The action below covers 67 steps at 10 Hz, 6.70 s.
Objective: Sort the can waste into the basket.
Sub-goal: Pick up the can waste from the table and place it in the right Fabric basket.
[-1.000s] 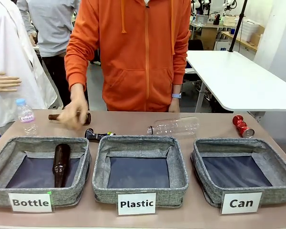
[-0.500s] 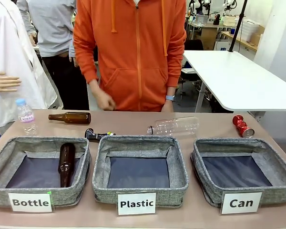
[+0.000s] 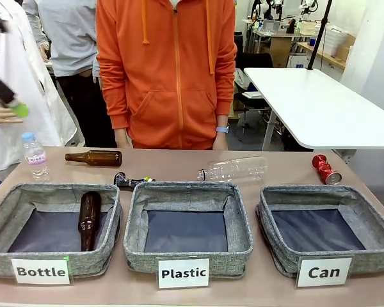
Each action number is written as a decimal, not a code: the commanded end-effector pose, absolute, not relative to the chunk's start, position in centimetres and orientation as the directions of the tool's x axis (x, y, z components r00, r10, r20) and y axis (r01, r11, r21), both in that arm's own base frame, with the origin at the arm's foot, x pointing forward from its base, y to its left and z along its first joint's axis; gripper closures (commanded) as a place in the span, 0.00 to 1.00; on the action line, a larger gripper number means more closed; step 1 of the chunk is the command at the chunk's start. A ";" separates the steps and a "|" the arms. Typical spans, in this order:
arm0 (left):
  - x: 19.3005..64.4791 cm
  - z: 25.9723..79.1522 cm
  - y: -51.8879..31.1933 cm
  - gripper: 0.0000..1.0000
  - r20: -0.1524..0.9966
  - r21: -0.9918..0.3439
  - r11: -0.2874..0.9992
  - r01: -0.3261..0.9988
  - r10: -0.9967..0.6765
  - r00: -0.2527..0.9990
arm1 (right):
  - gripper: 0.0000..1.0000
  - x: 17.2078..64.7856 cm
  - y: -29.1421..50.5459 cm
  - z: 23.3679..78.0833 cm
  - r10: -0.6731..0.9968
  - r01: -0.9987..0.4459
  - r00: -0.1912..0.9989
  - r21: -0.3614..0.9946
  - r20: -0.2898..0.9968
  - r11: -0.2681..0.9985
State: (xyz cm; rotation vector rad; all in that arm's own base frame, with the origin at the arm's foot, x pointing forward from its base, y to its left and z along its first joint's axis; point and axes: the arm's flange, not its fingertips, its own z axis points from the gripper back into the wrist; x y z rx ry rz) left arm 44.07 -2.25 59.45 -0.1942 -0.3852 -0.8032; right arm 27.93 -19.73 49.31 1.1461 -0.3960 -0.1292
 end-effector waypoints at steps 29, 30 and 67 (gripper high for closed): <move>33.4 57.9 15.7 0.00 0.571 -0.243 0.761 0.601 -0.388 0.723 | 0.00 27.9 -19.8 49.3 -0.293 -0.132 0.918 0.904 0.266 0.407; 31.7 56.8 17.3 0.00 0.593 -0.260 0.753 0.604 -0.369 0.715 | 0.00 27.9 -19.8 49.3 -0.293 -0.132 0.918 0.904 0.266 0.407; 52.7 45.9 -19.0 0.00 0.327 0.211 -0.145 0.967 -0.922 -0.209 | 0.00 27.9 -19.8 49.3 -0.293 -0.132 0.918 0.904 0.266 0.407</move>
